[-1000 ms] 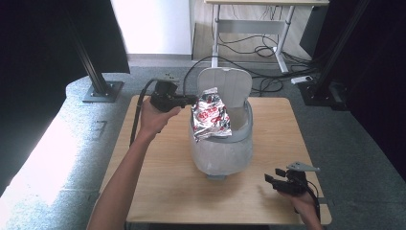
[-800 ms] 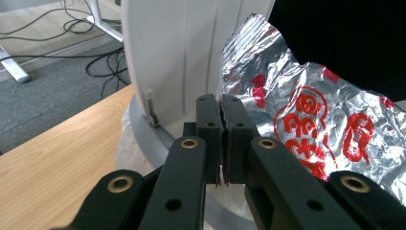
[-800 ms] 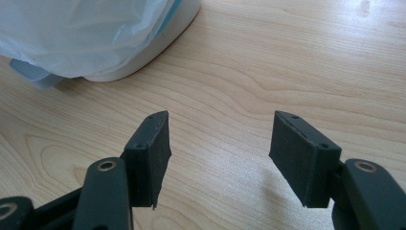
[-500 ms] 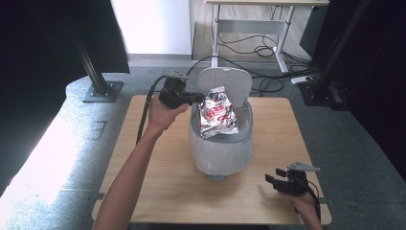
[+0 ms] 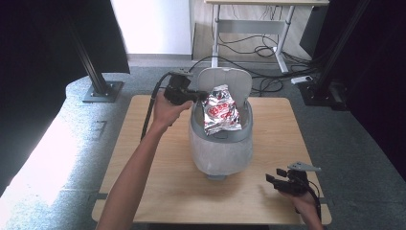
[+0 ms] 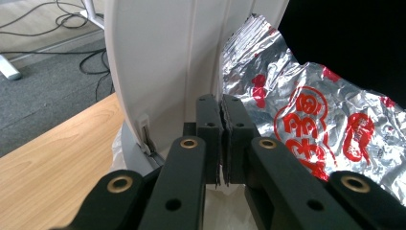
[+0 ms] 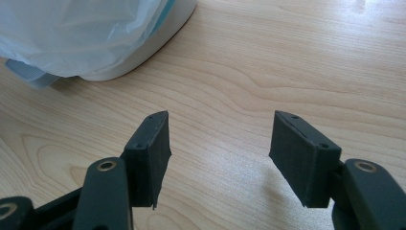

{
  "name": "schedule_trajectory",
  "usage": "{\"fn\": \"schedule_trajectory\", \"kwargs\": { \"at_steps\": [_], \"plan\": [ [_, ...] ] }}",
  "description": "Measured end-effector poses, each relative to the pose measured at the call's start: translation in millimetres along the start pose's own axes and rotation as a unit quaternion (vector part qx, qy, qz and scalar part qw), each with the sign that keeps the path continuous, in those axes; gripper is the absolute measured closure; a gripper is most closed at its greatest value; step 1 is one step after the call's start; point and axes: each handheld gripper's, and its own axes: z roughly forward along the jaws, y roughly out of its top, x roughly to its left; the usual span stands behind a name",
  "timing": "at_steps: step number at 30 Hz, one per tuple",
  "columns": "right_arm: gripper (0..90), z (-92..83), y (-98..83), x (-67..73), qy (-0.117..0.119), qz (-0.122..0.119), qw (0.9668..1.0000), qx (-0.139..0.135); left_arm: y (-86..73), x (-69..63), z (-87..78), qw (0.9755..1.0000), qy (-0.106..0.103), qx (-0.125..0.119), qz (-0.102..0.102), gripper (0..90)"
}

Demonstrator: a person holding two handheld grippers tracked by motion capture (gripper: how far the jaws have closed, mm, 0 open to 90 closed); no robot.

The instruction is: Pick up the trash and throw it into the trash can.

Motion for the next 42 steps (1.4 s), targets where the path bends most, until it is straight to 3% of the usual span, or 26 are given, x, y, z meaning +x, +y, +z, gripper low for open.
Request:
{"fn": "schedule_trajectory", "kwargs": {
  "at_steps": [14,24,27,28,33,42],
  "plan": [
    [38.6,2.4,-0.4,1.4,-0.002,-0.004,1.0000,0.004,0.4,7.4,8.5,1.0000,-0.002,0.004,-0.007,87.5],
    [38.6,1.2,-1.0,-0.5,-0.003,0.000,1.0000,0.004,2.4,5.0,15.3,1.0000,-0.003,0.009,-0.002,86.6],
    [38.6,1.1,-1.0,-0.4,-0.002,0.000,1.0000,0.004,2.1,4.5,16.4,0.9999,-0.009,0.010,0.002,78.9],
    [38.6,1.0,-0.9,-0.3,-0.003,0.000,1.0000,0.004,1.7,2.8,16.4,0.9999,0.000,0.006,0.009,72.7],
    [38.6,0.6,-0.8,-0.3,-0.002,0.000,1.0000,0.004,1.4,1.6,12.8,0.9999,0.008,-0.002,0.010,55.5],
    [38.6,1.1,-0.3,1.3,-0.002,-0.002,1.0000,0.004,-1.4,1.4,5.3,0.9999,0.010,-0.001,0.011,53.6]
  ]
}}
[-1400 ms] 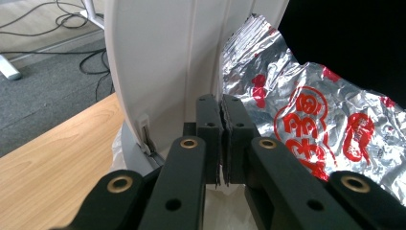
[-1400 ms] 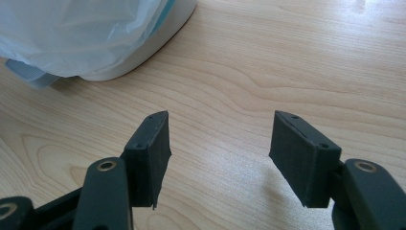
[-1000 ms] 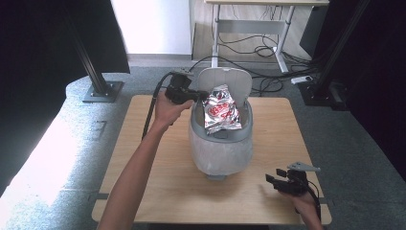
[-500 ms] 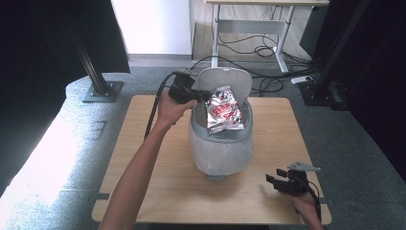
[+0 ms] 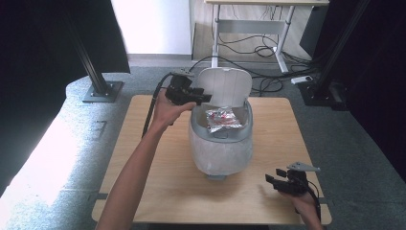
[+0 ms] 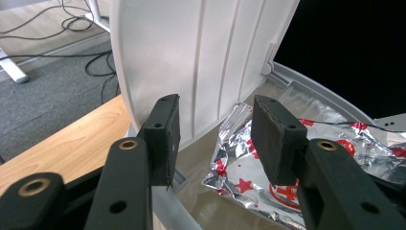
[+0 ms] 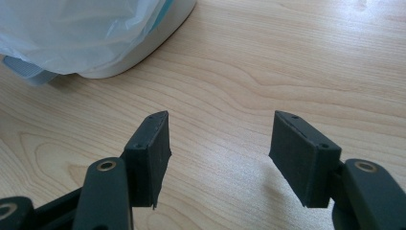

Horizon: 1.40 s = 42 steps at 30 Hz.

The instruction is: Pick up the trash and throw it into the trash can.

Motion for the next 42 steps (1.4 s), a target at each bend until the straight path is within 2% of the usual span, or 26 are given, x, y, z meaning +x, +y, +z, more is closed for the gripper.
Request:
{"fn": "schedule_trajectory", "kwargs": {
  "at_steps": [4,13,16,19,22,23,24,25,26,27,28,31,32,35,39,40,41,42],
  "plan": [
    [38.6,0.0,-0.1,0.0,-0.001,0.001,1.0000,0.000,-1.6,-3.2,2.7,1.0000,-0.001,0.006,0.007,54.0],
    [38.6,-0.2,-0.1,0.0,-0.001,0.001,1.0000,0.000,-10.7,-7.1,4.5,0.9998,-0.011,0.014,0.009,53.1],
    [38.6,-0.6,0.1,0.2,0.000,0.001,1.0000,-0.001,-17.3,-12.4,-3.4,0.9995,-0.028,0.003,0.010,49.7],
    [38.6,-0.5,0.1,0.6,0.000,0.001,1.0000,-0.001,-21.0,-17.7,-9.3,0.9994,-0.032,0.000,0.016,44.9],
    [38.6,-0.1,0.0,1.3,0.000,0.000,1.0000,0.000,-29.5,-29.8,-23.3,0.9988,-0.041,-0.013,0.024,40.1],
    [38.6,-0.1,0.0,1.3,0.000,0.000,1.0000,0.000,-29.5,-29.8,-23.3,0.9988,-0.041,-0.013,0.024,38.8],
    [38.6,0.3,-0.1,2.0,0.000,0.000,1.0000,0.001,-33.6,-36.6,-30.8,0.9984,-0.046,-0.021,0.026,37.4],
    [38.6,0.3,-0.1,2.0,0.000,0.000,1.0000,0.001,-33.6,-36.6,-30.8,0.9984,-0.046,-0.021,0.026,35.6],
    [38.6,0.8,-0.1,2.6,0.000,-0.001,1.0000,0.002,-37.4,-43.2,-37.0,0.9976,-0.056,-0.026,0.031,34.3],
    [38.6,0.8,-0.1,2.6,0.000,-0.001,1.0000,0.002,-37.4,-43.2,-37.0,0.9976,-0.056,-0.026,0.031,33.1],
    [38.5,1.4,-0.2,3.4,0.000,-0.002,1.0000,0.002,-40.4,-50.2,-42.3,0.9970,-0.063,-0.030,0.036,31.9],
    [38.5,1.8,-0.2,4.1,0.000,-0.002,1.0000,0.004,-42.5,-56.6,-45.2,0.9964,-0.067,-0.032,0.041,29.0],
    [38.5,2.3,-0.2,4.6,0.000,-0.002,1.0000,0.004,-44.1,-62.3,-45.0,0.9962,-0.066,-0.028,0.048,28.2],
    [38.5,2.5,0.0,5.3,0.001,-0.003,1.0000,0.005,-46.1,-68.3,-39.2,0.9965,-0.059,-0.018,0.056,26.2],
    [38.5,2.7,-0.1,5.7,0.001,-0.004,1.0000,0.005,-47.7,-70.0,-31.3,0.9971,-0.044,-0.008,0.062,25.8],
    [38.4,2.6,-0.1,5.5,0.001,-0.004,1.0000,0.005,-47.9,-69.6,-29.2,0.9974,-0.032,-0.006,0.065,25.8],
    [38.5,2.4,-0.3,4.9,0.001,-0.002,1.0000,0.004,-46.5,-67.1,-25.6,0.9977,-0.001,-0.008,0.067,28.4],
    [38.5,2.2,-0.4,4.4,0.000,-0.001,1.0000,0.004,-45.1,-65.0,-23.5,0.9978,0.013,-0.009,0.065,29.3]
  ]
}}
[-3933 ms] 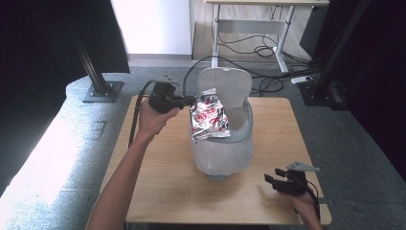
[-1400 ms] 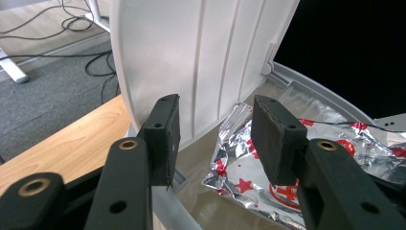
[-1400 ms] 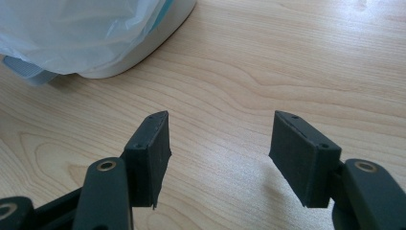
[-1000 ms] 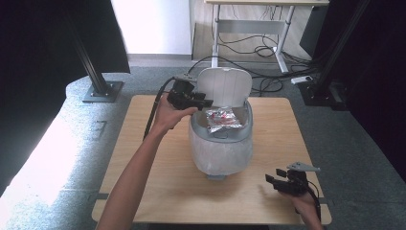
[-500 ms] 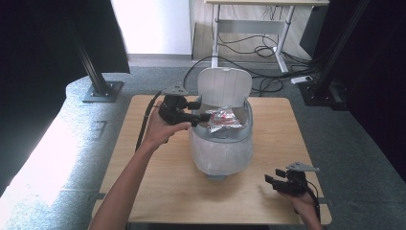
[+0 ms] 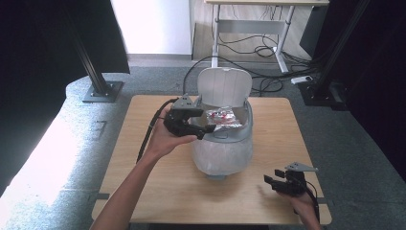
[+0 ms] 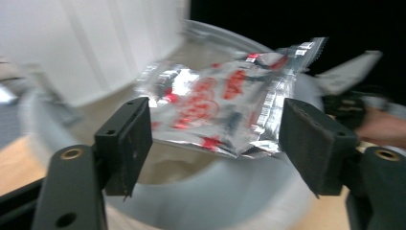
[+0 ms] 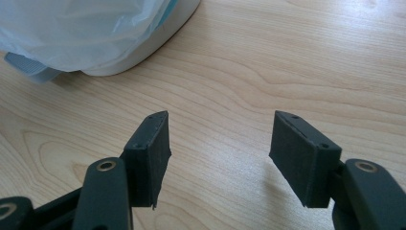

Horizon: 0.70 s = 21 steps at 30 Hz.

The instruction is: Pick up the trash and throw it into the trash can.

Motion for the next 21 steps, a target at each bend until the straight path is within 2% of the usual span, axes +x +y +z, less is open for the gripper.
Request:
{"fn": "schedule_trajectory", "kwargs": {
  "at_steps": [1,2,3,5,7,8,12,15,21],
  "plan": [
    [38.5,0.0,0.0,0.0,0.000,0.000,1.0000,0.000,0.0,0.0,0.0,1.0000,0.000,0.000,0.000,30.1],
    [38.4,-0.5,-0.2,-0.9,0.000,0.001,1.0000,0.000,2.1,5.6,4.0,0.9997,0.018,-0.003,-0.015,30.8],
    [38.4,-0.5,-0.2,-0.9,0.000,0.001,1.0000,0.000,2.1,5.6,4.0,0.9997,0.018,-0.003,-0.015,31.0],
    [38.5,-1.3,0.0,-1.8,-0.001,0.002,1.0000,-0.002,3.7,9.9,6.9,0.9992,0.026,-0.007,-0.029,31.6],
    [38.5,-1.7,0.0,-2.5,-0.002,0.003,1.0000,-0.003,3.8,12.1,9.0,0.9993,0.018,-0.006,-0.033,31.7],
    [38.5,-1.9,-0.1,-2.8,-0.002,0.003,1.0000,-0.003,3.4,11.0,8.6,0.9995,0.011,-0.005,-0.029,31.5],
    [38.5,-2.3,-0.4,-4.0,-0.003,0.004,1.0000,-0.003,2.7,6.3,5.6,0.9998,0.012,-0.005,-0.016,31.6],
    [38.5,-2.1,-0.4,-4.2,-0.003,0.005,1.0000,-0.003,1.9,4.9,0.5,0.9998,0.009,-0.009,-0.017,31.5],
    [38.4,-2.4,0.5,-2.2,-0.002,0.004,1.0000,-0.005,-3.4,11.2,-14.8,0.9992,0.001,-0.020,-0.035,30.6]
  ]
}}
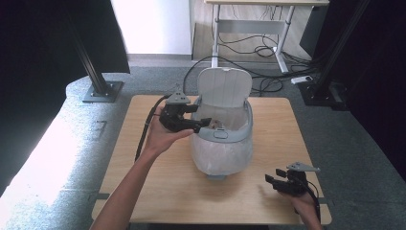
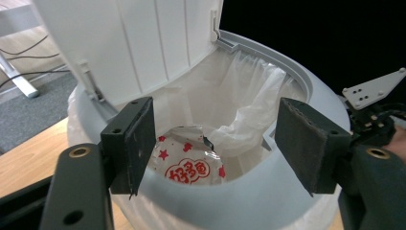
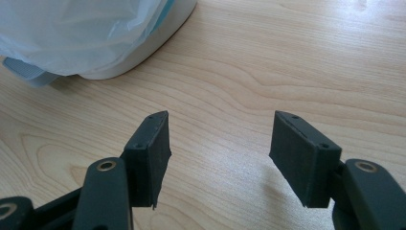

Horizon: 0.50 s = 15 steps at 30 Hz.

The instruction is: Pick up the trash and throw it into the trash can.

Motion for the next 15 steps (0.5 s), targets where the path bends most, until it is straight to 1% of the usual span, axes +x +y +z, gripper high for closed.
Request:
{"fn": "schedule_trajectory", "kwargs": {
  "at_steps": [2,3,4,5,6,7,8,10,12,13,15],
  "plan": [
    [38.4,0.1,0.2,0.0,0.001,0.000,1.0000,0.000,-3.3,2.7,-6.8,1.0000,0.004,-0.005,-0.005,30.6],
    [38.4,-0.1,0.4,-0.4,0.001,0.001,1.0000,-0.001,-7.5,5.5,-13.0,0.9999,0.007,-0.010,-0.010,30.5],
    [38.4,-0.1,0.4,-0.4,0.001,0.001,1.0000,-0.001,-7.5,5.5,-13.0,0.9999,0.007,-0.010,-0.010,30.5],
    [38.2,-0.4,0.8,-0.8,0.001,0.001,1.0000,-0.002,-11.7,8.3,-19.3,0.9997,0.011,-0.014,-0.014,30.5],
    [38.2,-0.4,0.8,-0.8,0.001,0.001,1.0000,-0.002,-11.7,8.3,-19.3,0.9997,0.011,-0.014,-0.014,30.5],
    [38.0,-0.6,1.3,-1.0,0.001,0.001,1.0000,-0.004,-16.0,10.7,-25.1,0.9996,0.013,-0.017,-0.016,30.5],
    [38.0,-0.6,1.3,-1.0,0.001,0.001,1.0000,-0.004,-16.0,10.7,-25.1,0.9996,0.013,-0.017,-0.016,30.5],
    [37.9,-0.7,1.9,-1.4,0.001,0.001,1.0000,-0.005,-22.7,13.1,-32.3,0.9995,0.019,-0.018,-0.017,30.4],
    [37.9,-0.6,2.1,-1.4,0.001,0.001,1.0000,-0.005,-25.1,13.6,-34.2,0.9995,0.021,-0.019,-0.017,30.5],
    [37.9,0.0,2.2,-1.2,0.002,0.000,1.0000,-0.005,-30.0,15.1,-37.2,0.9994,0.024,-0.018,-0.017,30.5],
    [37.9,0.3,2.3,-1.1,0.002,0.000,1.0000,-0.004,-33.0,16.6,-38.8,0.9994,0.025,-0.017,-0.019,30.5]
  ]
}}
